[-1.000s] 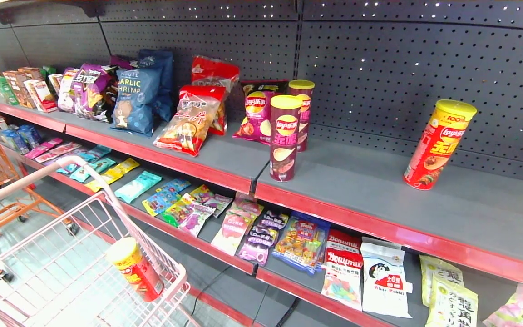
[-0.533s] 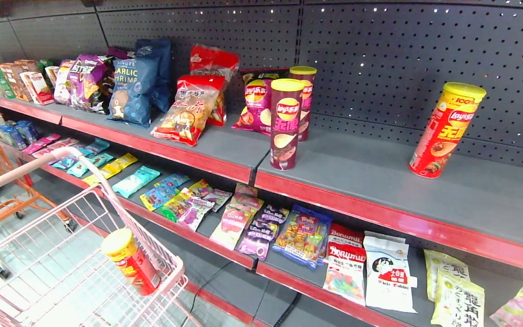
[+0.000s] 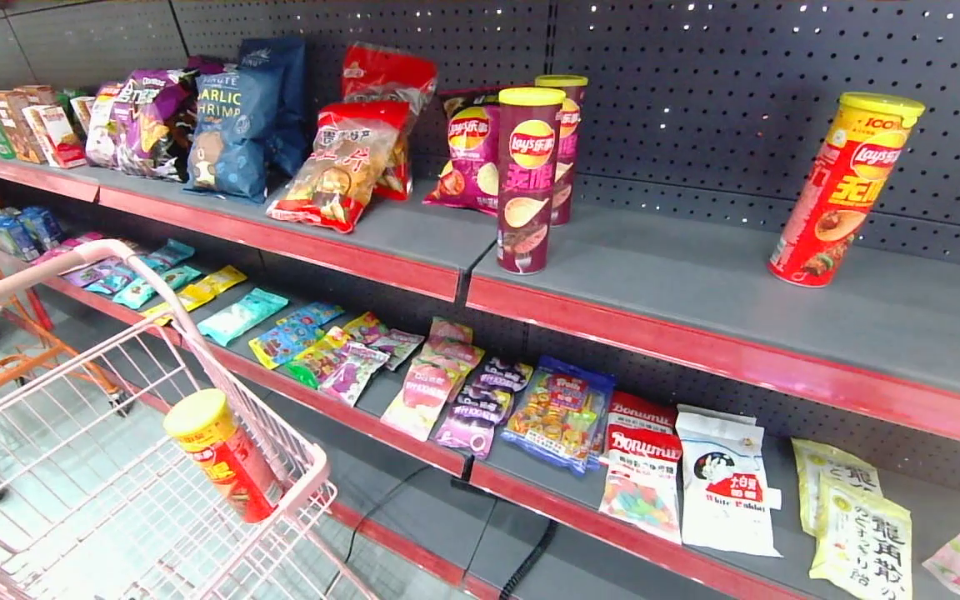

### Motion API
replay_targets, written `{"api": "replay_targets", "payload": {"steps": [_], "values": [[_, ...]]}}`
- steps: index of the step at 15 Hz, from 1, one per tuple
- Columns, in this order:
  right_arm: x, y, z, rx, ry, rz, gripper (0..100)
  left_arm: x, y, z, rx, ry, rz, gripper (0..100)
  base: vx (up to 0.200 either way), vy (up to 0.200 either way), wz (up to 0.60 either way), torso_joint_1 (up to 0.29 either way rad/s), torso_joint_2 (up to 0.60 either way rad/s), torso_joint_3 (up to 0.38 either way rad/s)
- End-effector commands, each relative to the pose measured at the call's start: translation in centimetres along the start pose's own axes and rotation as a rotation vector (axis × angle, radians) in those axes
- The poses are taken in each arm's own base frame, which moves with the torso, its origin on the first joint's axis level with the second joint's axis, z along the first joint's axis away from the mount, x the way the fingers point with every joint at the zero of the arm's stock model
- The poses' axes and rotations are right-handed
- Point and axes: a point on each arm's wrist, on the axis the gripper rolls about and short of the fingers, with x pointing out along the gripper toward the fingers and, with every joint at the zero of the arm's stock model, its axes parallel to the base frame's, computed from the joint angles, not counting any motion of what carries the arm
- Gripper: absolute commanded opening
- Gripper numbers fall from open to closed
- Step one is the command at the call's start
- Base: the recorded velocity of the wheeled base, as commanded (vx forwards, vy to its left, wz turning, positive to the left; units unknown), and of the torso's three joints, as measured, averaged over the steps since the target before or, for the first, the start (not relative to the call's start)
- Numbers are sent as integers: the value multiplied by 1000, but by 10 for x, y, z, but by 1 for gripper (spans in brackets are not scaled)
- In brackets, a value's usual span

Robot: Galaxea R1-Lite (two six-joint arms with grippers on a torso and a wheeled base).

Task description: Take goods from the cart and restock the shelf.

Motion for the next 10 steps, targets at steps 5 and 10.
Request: {"api": "replay_targets", "payload": {"steps": [5,10], "values": [[0,0,0,-2,1,0,100,0,0,0,0,2,0,100,0,0,0,-188,536,345],[0,0,0,-3,1,-4,100,0,0,0,10,-4,8,100,0,0,360,-57,170,117]]}}
